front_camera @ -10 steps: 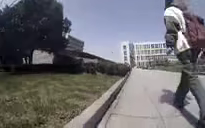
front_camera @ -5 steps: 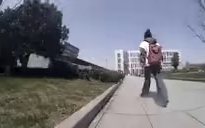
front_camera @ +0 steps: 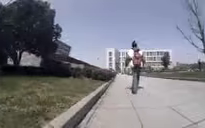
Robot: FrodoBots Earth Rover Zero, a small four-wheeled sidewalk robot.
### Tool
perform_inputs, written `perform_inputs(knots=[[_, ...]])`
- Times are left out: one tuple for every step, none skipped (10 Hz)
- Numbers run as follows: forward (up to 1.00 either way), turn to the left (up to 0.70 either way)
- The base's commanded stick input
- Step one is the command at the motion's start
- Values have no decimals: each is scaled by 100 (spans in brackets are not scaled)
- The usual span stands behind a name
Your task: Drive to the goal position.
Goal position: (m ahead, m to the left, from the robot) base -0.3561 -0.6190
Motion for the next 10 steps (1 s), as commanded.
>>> perform_inputs(knots=[[45, -27], [45, -27], [45, -27], [44, -18], [21, 0], [0, 0], [0, 0], [0, 0], [0, 0], [0, 0]])
